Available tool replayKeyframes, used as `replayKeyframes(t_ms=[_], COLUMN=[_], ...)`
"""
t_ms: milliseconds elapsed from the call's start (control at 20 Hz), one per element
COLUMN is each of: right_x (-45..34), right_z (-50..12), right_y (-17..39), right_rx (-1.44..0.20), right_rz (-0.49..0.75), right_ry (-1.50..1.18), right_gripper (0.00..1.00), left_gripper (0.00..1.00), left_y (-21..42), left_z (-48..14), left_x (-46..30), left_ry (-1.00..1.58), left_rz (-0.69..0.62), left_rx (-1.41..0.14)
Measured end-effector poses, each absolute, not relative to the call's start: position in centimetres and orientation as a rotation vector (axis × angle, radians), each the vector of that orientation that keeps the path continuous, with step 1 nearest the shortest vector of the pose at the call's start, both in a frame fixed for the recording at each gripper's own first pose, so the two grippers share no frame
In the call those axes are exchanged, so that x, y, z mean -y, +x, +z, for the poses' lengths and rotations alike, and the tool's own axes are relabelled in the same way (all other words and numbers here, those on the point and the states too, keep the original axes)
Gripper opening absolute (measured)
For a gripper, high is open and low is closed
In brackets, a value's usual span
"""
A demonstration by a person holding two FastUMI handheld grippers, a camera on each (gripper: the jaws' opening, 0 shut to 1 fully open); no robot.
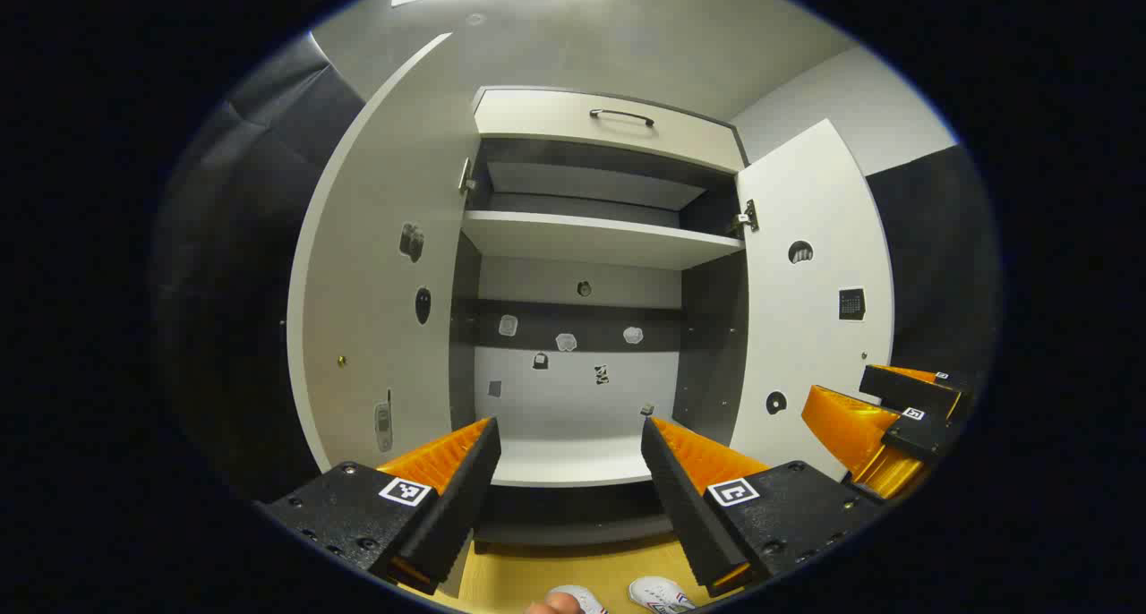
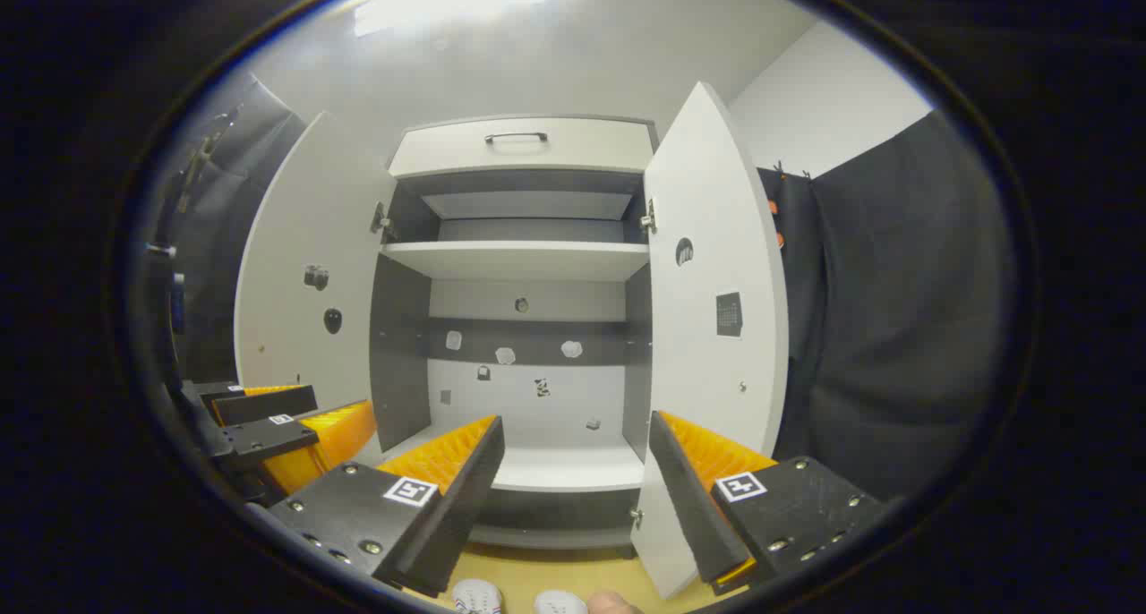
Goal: Grab one shoe with the right hand and put it into the shoe cabinet, grab the other shoe with the left hand and put it into the shoe cabinet; then close the right door with the right hand and the left door with the left hand.
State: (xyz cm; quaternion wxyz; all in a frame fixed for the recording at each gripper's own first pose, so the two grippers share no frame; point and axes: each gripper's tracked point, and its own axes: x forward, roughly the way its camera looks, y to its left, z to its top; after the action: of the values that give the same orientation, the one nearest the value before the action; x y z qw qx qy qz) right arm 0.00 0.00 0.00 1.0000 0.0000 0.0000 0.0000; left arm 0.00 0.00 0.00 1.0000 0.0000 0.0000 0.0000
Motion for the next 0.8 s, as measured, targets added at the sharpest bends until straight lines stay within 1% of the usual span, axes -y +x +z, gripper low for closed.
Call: replayKeyframes(t_ms=[250,400,800], right_x=[-0.9,-1.4,-1.4], right_z=[-0.7,-1.1,-1.3], right_y=[0.5,0.4,0.6], right_rx=[-0.022,-0.035,-0.039], right_rz=[0.017,0.024,0.004], right_ry=[0.008,0.000,0.001], right_gripper=[0.97,0.97,0.97], left_gripper=[0.96,0.96,0.96], left_y=[0.2,0.2,0.8], left_z=[-0.3,-0.8,-1.0], left_x=[-0.8,-0.4,-0.8], left_ry=[0.011,0.021,0.030], left_rz=[0.011,-0.010,-0.003], left_rx=[-0.011,-0.027,-0.026])
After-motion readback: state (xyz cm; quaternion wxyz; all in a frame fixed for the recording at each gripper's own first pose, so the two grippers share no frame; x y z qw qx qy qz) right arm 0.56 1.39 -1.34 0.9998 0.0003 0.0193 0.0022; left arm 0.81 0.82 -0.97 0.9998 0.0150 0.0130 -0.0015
